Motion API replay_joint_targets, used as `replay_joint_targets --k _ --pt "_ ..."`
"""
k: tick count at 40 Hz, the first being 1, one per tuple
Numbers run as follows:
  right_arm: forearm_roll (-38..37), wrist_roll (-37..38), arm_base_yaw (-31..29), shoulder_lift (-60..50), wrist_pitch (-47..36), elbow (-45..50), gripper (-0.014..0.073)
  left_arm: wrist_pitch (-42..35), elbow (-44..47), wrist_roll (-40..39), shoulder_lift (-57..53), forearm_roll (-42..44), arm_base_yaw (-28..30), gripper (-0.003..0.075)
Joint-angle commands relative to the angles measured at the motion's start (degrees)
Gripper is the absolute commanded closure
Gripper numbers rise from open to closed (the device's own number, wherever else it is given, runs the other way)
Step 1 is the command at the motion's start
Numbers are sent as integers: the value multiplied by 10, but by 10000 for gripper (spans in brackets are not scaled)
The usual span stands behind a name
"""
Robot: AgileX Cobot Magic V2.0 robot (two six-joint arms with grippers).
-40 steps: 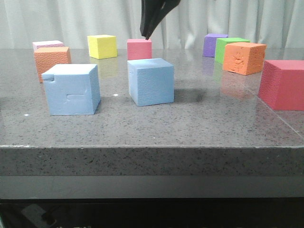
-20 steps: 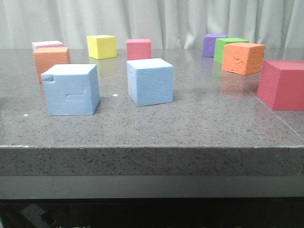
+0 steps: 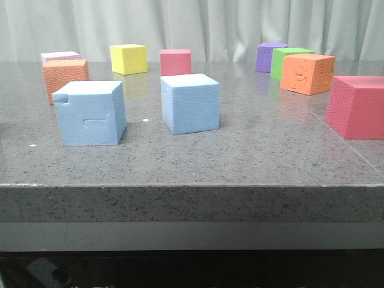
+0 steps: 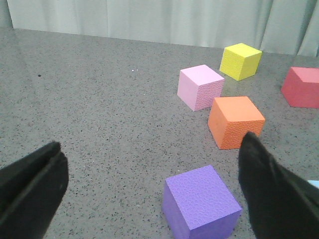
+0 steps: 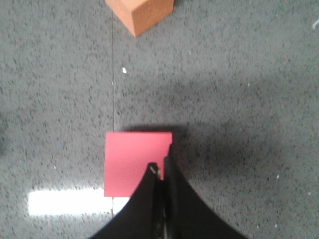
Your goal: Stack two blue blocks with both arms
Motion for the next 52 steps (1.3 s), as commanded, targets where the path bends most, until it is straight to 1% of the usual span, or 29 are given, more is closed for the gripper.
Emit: replay_joint_targets --k 1,14,24,31,36,39,48,52 --pt "-11 -8 -4 -57 -56 43 661 -44 -20 -1 3 -3 1 48" --pt "-22 -8 -4 -218 -226 239 661 -44 -20 -1 3 -3 1 48" --pt "-57 -8 -3 -371 -391 413 661 -44 -20 -1 3 -3 1 48" --pt "-65 -8 -3 -482 -472 520 661 -44 -20 -1 3 -3 1 48" --pt "-65 -8 -3 -543 -497 575 661 -44 -20 -1 3 -3 1 48" --pt "-65 -8 -3 -567 -501 591 661 -44 -20 -1 3 -3 1 48" --pt "-65 -8 -3 -580 -507 593 661 -47 -20 -1 3 -3 1 48" --pt "-65 -8 -3 -580 -508 593 661 -46 -20 -2 3 -28 1 48"
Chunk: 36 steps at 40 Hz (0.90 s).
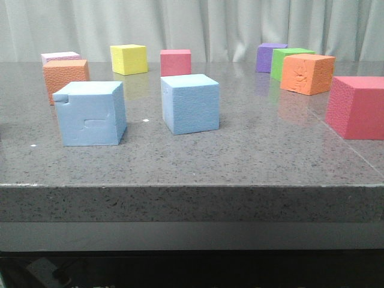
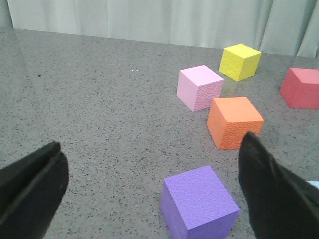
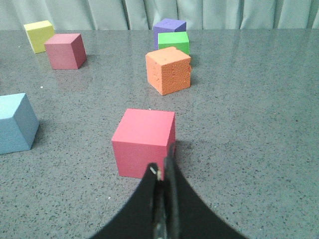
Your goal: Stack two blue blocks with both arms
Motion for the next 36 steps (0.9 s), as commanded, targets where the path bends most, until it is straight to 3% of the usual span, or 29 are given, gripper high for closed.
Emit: replay_joint_targets --k 1,14,29,36 --pt "-13 -6 -3 3 -51 -14 661 -46 -20 -2 5 -25 1 48" --pt "-13 -5 -3 3 -58 -14 661 1 -59 0 78 -85 -18 48" --pt "-13 -5 -3 3 -61 -14 661 17 -152 0 221 -83 -217 48" --pt "-13 -5 -3 3 -61 -14 661 89 -225 0 308 -82 -266 48"
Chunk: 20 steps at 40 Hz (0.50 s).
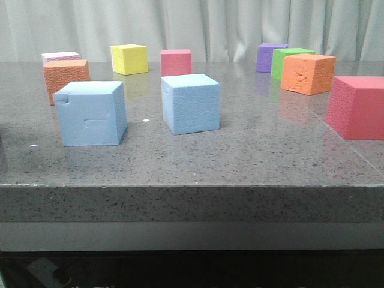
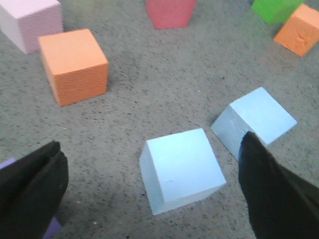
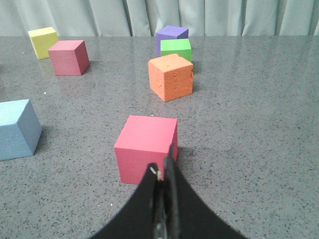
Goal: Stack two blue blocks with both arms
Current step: 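Lower the open left gripper onto the notched light-blue cube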
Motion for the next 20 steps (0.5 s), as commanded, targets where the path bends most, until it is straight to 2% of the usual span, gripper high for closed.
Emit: replay_joint_targets --k 1,12,20 --pt "-13 -5 -3 4 -48 -14 661 19 -58 0 37 -5 -19 48" --pt "-13 -5 -3 4 -48 -14 661 178 -192 -5 165 -9 -23 48" --pt "-13 -5 -3 4 -48 -14 661 247 -257 -7 229 -42 -23 48"
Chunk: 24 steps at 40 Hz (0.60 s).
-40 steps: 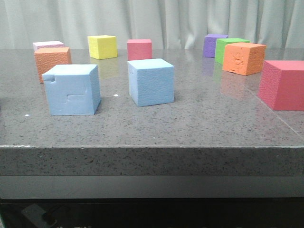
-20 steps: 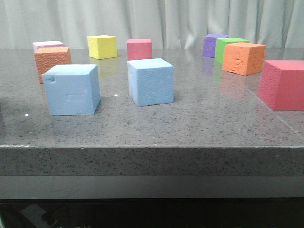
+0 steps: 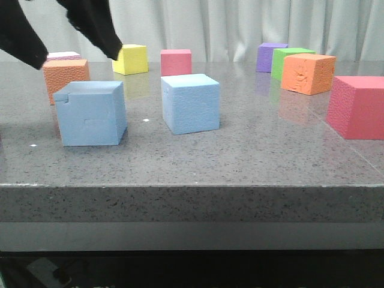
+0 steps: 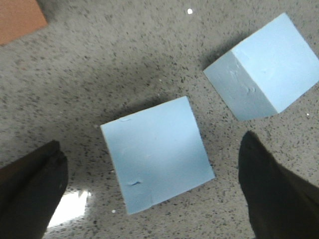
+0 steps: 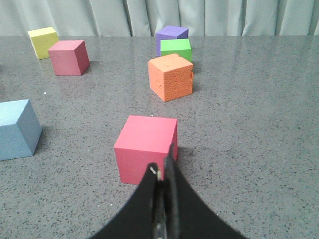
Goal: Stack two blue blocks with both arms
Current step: 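Lower the open left gripper onto the notched light-blue cube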
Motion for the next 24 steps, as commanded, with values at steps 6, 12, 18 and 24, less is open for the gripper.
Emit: replay_joint_targets --k 6,12,18,24 --pt "-13 -5 -3 4 -48 -14 661 42 -65 -21 40 -30 -4 48" --pt "-13 -5 -3 4 -48 -14 661 57 -72 -37 63 -30 -4 48" --pt "-13 -5 -3 4 -48 -14 661 58 -72 -58 71 -30 -4 48" --pt "-13 -5 -3 4 -48 -14 661 57 -72 -67 71 -30 -4 62"
